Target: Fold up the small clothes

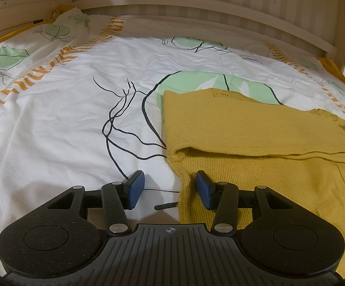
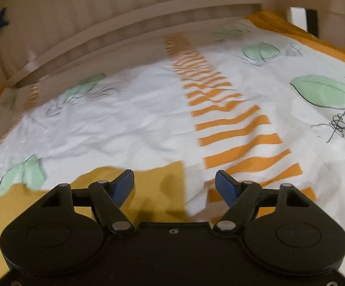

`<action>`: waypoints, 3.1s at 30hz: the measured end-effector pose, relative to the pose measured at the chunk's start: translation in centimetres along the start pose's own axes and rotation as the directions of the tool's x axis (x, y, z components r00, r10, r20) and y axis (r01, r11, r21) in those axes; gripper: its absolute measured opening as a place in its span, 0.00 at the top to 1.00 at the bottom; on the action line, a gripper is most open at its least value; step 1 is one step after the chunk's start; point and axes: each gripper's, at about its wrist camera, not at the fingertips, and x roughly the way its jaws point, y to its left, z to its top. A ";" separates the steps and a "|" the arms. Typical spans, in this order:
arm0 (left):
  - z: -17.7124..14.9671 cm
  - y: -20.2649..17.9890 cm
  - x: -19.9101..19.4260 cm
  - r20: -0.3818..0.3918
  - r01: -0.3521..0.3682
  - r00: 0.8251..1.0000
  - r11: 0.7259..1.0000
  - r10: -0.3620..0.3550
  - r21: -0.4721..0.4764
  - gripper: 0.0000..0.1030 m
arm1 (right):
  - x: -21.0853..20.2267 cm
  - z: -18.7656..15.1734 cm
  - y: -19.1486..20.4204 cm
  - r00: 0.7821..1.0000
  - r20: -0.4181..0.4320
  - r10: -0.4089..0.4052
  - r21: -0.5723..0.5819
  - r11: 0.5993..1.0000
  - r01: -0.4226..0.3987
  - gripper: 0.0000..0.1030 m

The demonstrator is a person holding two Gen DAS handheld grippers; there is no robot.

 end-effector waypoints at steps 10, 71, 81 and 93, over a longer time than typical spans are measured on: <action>0.0 -0.1 0.0 0.002 -0.004 1.000 1.000 0.004 0.005 0.55 | 2.9 0.0 -1.0 0.991 -0.043 0.124 0.096 0.988 -0.120 0.86; -9.6 1.8 -16.5 -0.333 0.216 0.924 0.975 -0.188 0.047 0.38 | -25.2 -19.8 -0.9 0.916 -0.352 0.193 0.120 0.980 -0.161 0.00; -10.1 1.0 -16.0 -0.319 0.249 0.922 0.967 -0.221 0.050 0.16 | -24.7 -20.1 -1.2 0.896 -0.371 0.244 0.168 0.967 -0.194 0.00; -10.0 2.0 -17.1 -0.316 0.303 0.903 0.953 -0.290 -0.008 0.81 | -24.5 -19.7 -1.2 0.880 -0.396 0.262 0.179 0.962 -0.205 0.00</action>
